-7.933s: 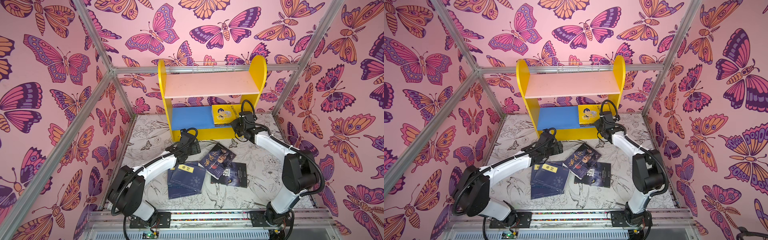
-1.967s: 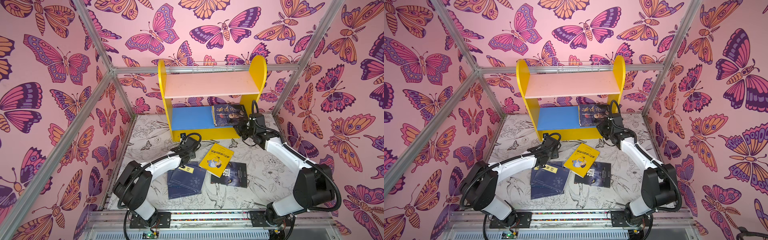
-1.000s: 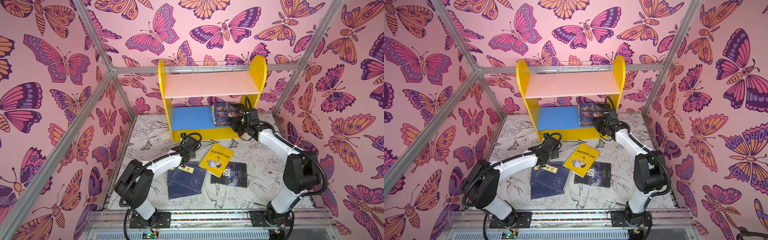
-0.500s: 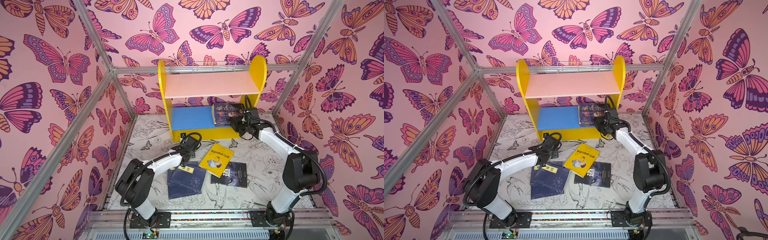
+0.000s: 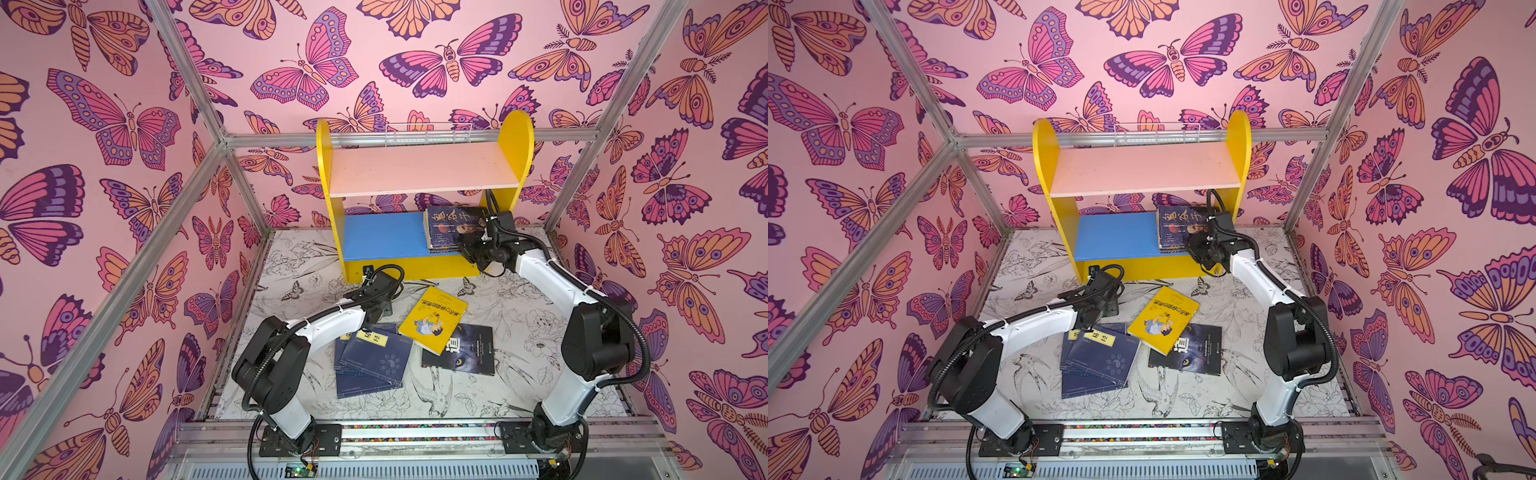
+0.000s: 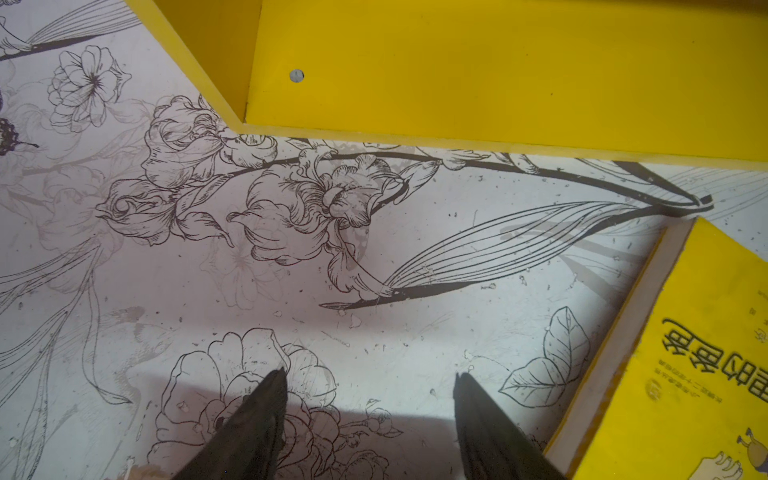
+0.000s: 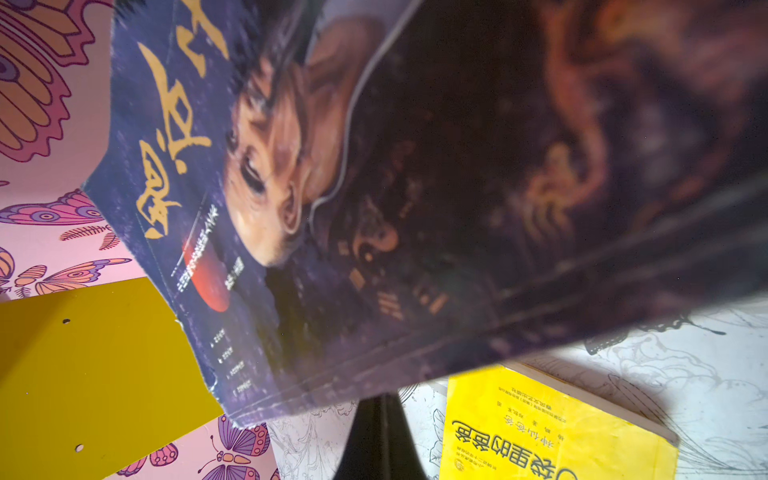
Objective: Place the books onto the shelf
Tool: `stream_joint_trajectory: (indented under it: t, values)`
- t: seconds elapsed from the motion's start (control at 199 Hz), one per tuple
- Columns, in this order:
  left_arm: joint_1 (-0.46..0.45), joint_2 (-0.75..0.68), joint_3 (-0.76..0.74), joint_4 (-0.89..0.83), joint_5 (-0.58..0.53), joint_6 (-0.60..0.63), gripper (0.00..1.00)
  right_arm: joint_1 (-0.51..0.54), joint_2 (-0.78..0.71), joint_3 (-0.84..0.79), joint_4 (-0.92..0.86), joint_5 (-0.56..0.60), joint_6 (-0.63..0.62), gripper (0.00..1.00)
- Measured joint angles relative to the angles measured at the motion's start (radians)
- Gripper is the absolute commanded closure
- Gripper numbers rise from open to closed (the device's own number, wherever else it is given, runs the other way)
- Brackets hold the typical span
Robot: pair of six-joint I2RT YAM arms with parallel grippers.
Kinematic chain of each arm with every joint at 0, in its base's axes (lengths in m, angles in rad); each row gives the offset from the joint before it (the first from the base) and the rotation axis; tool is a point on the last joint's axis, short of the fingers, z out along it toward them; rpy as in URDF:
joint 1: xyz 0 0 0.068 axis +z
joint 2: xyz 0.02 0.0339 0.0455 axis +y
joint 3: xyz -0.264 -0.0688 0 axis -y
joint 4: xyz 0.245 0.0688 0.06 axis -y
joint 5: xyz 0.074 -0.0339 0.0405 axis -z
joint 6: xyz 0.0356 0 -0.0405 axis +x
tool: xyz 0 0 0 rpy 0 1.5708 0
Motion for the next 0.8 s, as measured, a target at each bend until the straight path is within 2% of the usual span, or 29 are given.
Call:
stream_joint_trajectory:
  t: [0.296, 0.556, 0.697, 0.802]
  values:
    - [0.000, 0.008, 0.006, -0.001, 0.010, 0.001, 0.34, -0.013, 0.071, 0.078, 0.010, -0.038, -0.038, 1.00]
    - [0.000, 0.009, 0.008, -0.001, 0.010, 0.001, 0.34, -0.018, 0.078, 0.080, 0.034, -0.050, -0.056, 1.00]
    - [0.000, 0.018, 0.013, -0.001, 0.018, 0.002, 0.33, -0.018, 0.053, 0.029, 0.076, -0.053, -0.057, 1.00]
    - [0.000, 0.027, 0.024, -0.003, 0.040, 0.013, 0.33, -0.018, -0.024, -0.077, 0.118, -0.061, -0.060, 0.99]
